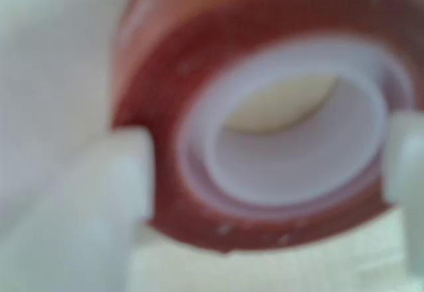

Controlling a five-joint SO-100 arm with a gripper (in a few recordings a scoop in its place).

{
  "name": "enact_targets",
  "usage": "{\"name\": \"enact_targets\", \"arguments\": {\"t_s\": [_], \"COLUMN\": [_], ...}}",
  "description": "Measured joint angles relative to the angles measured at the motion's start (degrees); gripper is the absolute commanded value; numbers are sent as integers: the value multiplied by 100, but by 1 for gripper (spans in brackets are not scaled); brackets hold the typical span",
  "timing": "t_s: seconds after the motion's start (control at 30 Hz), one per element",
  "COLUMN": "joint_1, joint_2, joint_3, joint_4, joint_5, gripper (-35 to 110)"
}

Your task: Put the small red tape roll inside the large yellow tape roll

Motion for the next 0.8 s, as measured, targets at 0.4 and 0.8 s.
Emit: {"name": "enact_targets", "arguments": {"t_s": [0.4, 0.8], "joint_1": [-176, -123], "joint_2": [413, 1591], "joint_3": [536, 1942], "joint_4": [88, 88], "joint_5": [0, 9], "gripper": [18, 18]}}
